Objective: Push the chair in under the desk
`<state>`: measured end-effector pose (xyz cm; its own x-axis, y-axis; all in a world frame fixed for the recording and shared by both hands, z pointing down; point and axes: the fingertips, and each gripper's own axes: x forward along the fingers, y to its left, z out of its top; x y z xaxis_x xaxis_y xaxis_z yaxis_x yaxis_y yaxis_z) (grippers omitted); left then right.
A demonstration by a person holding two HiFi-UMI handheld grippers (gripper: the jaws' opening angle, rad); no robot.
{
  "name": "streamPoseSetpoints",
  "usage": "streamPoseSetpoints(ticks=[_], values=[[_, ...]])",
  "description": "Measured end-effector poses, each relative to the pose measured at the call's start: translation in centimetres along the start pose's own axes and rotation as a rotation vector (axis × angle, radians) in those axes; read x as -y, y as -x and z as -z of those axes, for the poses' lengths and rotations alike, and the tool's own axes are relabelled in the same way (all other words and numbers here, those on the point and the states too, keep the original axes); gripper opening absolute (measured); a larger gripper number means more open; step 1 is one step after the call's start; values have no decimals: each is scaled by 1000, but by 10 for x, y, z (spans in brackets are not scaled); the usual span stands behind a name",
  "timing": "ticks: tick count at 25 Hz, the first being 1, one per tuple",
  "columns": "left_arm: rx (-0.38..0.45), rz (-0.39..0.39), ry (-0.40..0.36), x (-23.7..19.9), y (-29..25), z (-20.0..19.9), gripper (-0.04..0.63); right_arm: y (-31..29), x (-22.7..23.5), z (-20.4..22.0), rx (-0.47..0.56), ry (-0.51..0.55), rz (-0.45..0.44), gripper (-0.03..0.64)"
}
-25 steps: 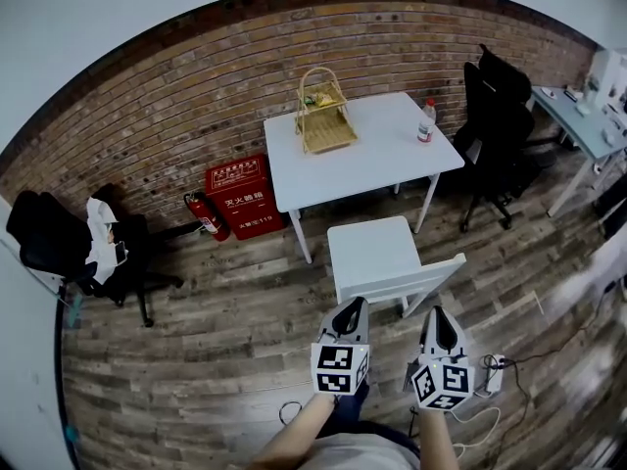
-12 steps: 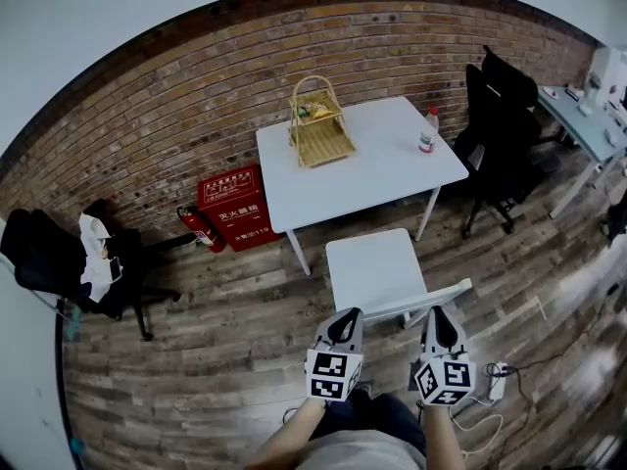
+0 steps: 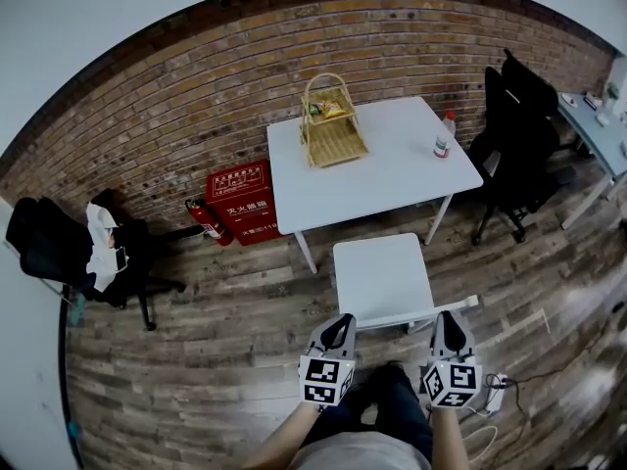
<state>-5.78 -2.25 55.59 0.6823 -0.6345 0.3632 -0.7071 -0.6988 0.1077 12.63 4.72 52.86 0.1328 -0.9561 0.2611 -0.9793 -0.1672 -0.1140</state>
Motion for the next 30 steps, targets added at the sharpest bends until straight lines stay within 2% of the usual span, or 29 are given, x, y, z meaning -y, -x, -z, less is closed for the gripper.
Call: streamPoseSetpoints(ticks=[4,10,15,18,22,23,24,25,27,30], values=[[-3,-49,-65,-4,-8,-5,17,-10,26,-4,-3,44,-20,17],[-49,-143,-130,-12,-20,-2,17,-34,57,-7,-53,179,-130,17],[-106,-103,-116,0,-29,12,18,-42,98,-3,-90,227,-153,18],[-109,-85,-107,7,-27,18,18,-43,117,4,-119,236,-182,18],[-152,-42,-88,18,-24,30,44,-47,132,15,-153,217,-253,23],[-163,-38,-82,20,-24,31,68,-48,133,17,-165,212,-285,55],[-170,-36,-77,21,-24,33,86,-50,134,20,-181,209,-317,140],[-174,-34,-76,23,-24,35,114,-51,135,23,-198,211,-346,198],[-189,-28,-88,26,-24,40,176,-50,138,31,-229,226,-394,219],[-222,-29,-110,27,-25,52,221,-48,138,43,-269,242,-459,263]])
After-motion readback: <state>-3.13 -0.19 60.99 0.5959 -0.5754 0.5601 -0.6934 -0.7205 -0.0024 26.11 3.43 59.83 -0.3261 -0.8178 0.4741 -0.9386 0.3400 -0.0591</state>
